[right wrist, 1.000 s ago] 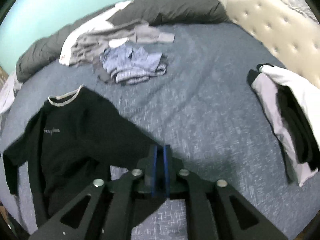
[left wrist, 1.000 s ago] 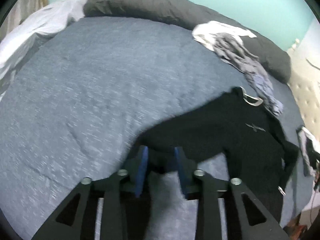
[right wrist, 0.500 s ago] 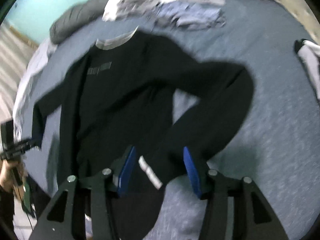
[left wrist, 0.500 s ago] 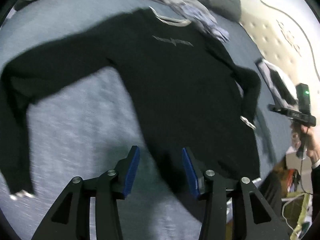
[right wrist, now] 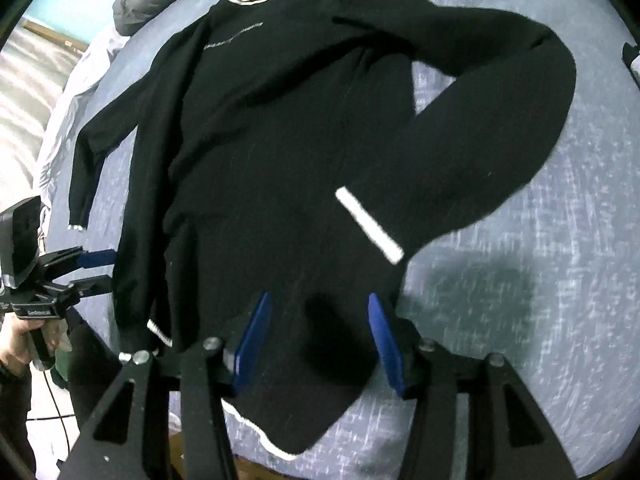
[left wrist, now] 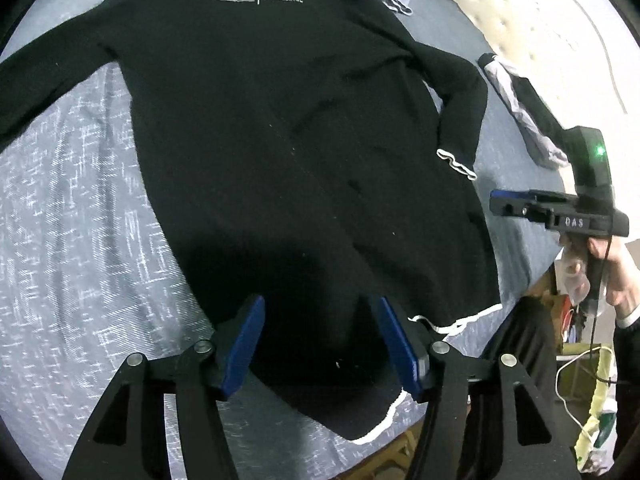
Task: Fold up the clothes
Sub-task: 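Pull the white-trimmed hem with both tools to straighten the hoodie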
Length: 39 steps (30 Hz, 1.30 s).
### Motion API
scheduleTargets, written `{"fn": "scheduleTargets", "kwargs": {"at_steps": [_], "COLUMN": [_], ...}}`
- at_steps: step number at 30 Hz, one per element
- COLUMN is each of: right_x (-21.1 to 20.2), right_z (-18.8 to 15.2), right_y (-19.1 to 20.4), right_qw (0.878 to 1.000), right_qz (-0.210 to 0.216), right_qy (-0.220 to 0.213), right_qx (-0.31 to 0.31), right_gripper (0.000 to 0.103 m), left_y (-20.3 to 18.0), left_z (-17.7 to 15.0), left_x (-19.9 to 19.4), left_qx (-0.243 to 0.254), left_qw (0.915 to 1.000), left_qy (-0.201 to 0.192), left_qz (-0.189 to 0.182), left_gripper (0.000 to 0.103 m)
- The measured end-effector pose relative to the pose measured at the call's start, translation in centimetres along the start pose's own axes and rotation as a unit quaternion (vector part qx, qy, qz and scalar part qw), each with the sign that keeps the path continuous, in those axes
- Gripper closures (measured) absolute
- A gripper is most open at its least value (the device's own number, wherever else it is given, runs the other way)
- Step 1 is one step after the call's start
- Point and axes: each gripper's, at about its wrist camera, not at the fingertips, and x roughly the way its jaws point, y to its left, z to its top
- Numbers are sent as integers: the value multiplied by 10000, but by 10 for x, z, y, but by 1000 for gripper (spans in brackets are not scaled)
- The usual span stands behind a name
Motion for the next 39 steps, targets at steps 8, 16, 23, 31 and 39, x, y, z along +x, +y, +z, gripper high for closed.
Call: {"fn": "scheduleTargets", "kwargs": {"at_steps": [8, 16, 23, 31, 39], "right_x": [7, 7, 21, 42, 40], "right_z": [-20, -42, -44, -39, -38], "right_y": [3, 12, 30, 36, 44], "right_qw": [9995, 9989, 9979, 9967, 9965], "right_qz": [-80, 117, 121, -186, -448], "right_qy": [306, 446, 634, 781, 616], "right_qx": [24, 22, -39, -66, -334], "right_gripper": [47, 47, 46, 57, 94], "left_y": [-4, -12, -16, -13, -4], "left_z": [-7, -15, -23, -29, -32], "left_x": [4, 10, 15, 21, 19], "left_qx": [-51, -77, -78, 65, 5], "left_qw": [10000, 9999, 9998, 9999, 9999], "left_qy": [38, 104, 149, 144, 117], "left_qz": [-41, -49, -44, -34, -77], "left_gripper": [39, 39, 39, 55, 98]}}
